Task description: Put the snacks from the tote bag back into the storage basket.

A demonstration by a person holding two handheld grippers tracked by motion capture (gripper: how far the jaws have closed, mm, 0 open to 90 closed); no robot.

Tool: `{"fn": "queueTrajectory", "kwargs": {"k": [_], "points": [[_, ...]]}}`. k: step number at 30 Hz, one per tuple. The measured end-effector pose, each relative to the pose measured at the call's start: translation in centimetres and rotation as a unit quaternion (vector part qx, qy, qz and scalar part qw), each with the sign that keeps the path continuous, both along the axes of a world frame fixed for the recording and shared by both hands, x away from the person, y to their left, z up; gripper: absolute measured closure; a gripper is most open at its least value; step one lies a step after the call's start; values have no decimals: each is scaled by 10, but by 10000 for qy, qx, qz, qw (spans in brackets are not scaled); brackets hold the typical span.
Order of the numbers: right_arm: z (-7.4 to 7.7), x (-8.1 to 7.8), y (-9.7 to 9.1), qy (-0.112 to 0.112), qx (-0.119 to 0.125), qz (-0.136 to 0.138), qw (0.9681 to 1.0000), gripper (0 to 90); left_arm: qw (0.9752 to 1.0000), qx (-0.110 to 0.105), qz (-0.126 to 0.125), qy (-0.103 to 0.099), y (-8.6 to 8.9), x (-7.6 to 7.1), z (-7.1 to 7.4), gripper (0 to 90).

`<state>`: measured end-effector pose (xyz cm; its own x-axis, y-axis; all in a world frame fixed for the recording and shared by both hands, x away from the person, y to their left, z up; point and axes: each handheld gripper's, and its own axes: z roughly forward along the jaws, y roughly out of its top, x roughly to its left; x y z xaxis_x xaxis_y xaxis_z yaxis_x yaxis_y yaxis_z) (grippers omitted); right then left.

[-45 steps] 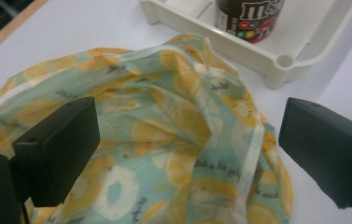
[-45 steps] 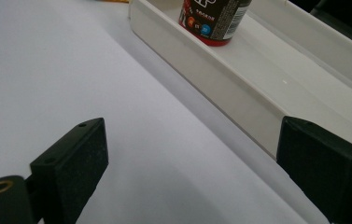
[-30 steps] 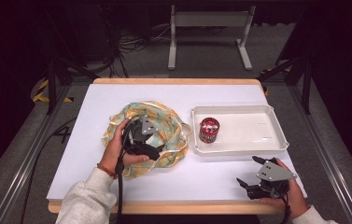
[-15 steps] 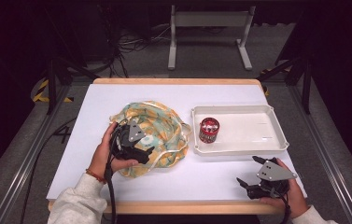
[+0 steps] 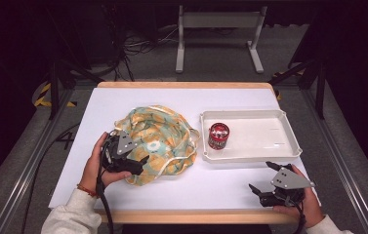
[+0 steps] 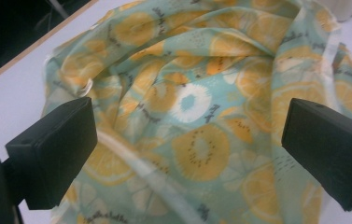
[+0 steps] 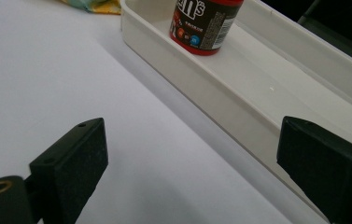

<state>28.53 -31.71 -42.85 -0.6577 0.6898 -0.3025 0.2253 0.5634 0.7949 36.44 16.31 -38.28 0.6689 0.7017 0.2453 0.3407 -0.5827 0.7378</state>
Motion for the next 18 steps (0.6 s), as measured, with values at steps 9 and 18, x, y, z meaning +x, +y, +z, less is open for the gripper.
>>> {"fn": "queueTrajectory", "kwargs": {"k": [9, 18], "points": [[0, 0, 1, -45, -58, 6, 10000, 95, 9998, -93, 165, -41, 25, -6, -10, 43], [0, 1, 1, -40, -71, 0, 10000, 95, 9982, -433, 403, -13, 50, -4, -24, 42]]}}
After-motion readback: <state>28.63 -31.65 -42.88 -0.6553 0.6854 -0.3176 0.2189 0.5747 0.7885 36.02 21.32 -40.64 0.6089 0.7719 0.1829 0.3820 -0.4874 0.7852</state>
